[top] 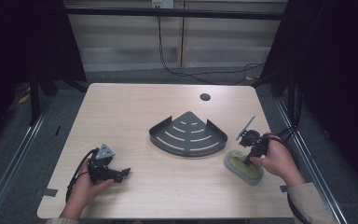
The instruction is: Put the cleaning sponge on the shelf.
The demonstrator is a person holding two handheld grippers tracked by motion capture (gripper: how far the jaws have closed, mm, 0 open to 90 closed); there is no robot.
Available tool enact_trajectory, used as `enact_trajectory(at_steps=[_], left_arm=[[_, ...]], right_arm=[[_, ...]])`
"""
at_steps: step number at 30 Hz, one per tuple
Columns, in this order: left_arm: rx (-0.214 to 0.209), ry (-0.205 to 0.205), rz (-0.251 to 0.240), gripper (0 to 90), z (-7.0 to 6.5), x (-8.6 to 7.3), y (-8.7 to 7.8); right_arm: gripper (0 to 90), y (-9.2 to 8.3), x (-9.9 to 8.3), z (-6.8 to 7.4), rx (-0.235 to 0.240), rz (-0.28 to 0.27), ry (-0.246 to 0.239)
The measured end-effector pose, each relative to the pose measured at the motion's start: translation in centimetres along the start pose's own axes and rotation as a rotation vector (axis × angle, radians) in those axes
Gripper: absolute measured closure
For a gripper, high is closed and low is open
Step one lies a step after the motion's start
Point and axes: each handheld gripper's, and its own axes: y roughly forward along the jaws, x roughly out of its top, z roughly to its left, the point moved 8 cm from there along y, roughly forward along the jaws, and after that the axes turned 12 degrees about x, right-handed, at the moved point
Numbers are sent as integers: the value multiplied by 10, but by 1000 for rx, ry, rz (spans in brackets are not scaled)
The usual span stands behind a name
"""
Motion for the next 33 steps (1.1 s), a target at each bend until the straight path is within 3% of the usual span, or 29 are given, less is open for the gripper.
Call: enact_trajectory(at_steps=[8,33], left_arm=[[2,0,0,44,0,0,0],[2,1,0,44,0,0,0]], right_arm=[[712,-8,0,1,-3,20,6],[714,-42,20,3,-22,3,-4]])
